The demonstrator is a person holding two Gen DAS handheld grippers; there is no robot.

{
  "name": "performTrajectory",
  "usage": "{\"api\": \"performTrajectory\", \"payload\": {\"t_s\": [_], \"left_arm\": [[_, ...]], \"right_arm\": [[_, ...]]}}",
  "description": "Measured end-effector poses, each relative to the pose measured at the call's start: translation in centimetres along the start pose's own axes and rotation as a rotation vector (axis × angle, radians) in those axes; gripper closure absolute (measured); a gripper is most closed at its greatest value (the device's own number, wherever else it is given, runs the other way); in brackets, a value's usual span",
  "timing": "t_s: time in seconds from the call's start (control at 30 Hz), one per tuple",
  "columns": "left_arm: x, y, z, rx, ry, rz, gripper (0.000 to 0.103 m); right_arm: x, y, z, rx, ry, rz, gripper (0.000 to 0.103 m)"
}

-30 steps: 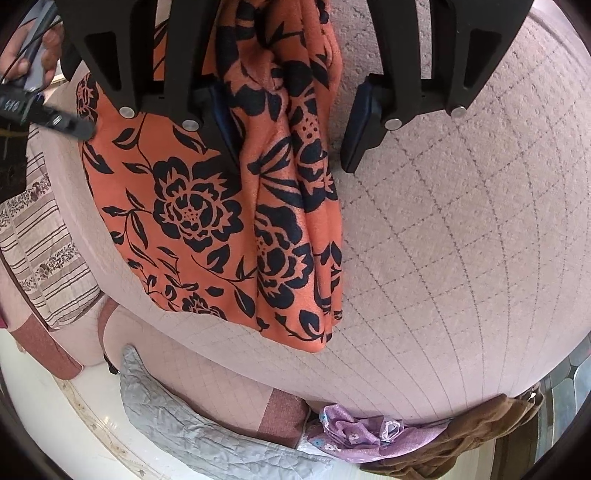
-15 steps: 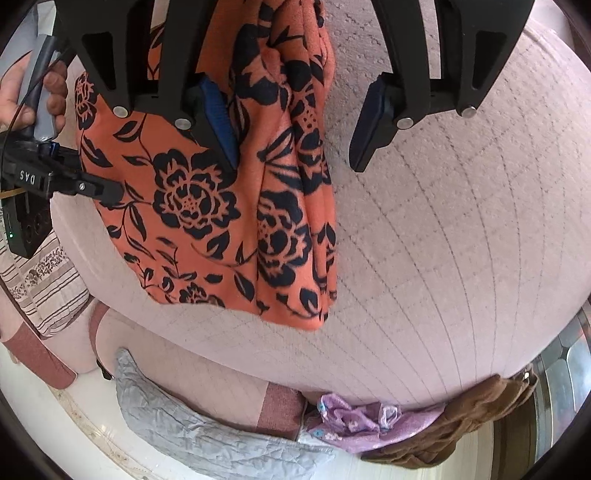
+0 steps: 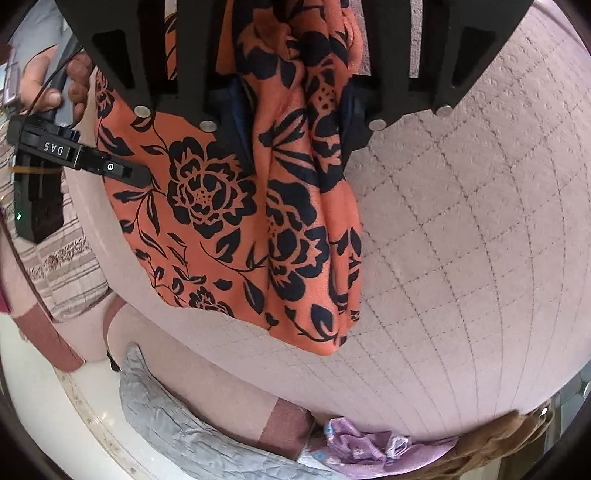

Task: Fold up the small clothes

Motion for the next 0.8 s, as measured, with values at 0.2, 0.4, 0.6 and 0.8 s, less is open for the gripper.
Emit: {"api": "performTrajectory", "payload": {"t_s": [0.2,0.4,0.6,0.8], "left_arm": [[-0.1,1.0,-0.8,0.032,0.014,0.021,0.074],[0.3,3.3,-3.3,0.021,0.064,0.054,0.075],[1.6,7.9,-4.6,-0.015,0.127,0.139,0.076],[4.6,11.1,-5.0,-0.043,0.189,0.205,0.076]], "right_arm": [[0.1,-1.6,-0.7,-0.042,0.008,-0.061,0.057],[0.2,-2.0,-3.0,-0.027,0.049,-0.108,0.062],[1.2,-0.3,-8.2,-0.034,0.139,-0.109,0.062],[3.9,1.7,-13.9,-0.083,0.249,-0.129,0.062]]}}
Point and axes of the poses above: each gripper's, at about its wrist camera, not at the fingertips, and z roughly the way its jaws point, y to its right, x to its top, the point moved 1 cm from there along z, roughly the way its jaws point, and after that the axes turned 1 degree about -y, right-handed, at the moved point
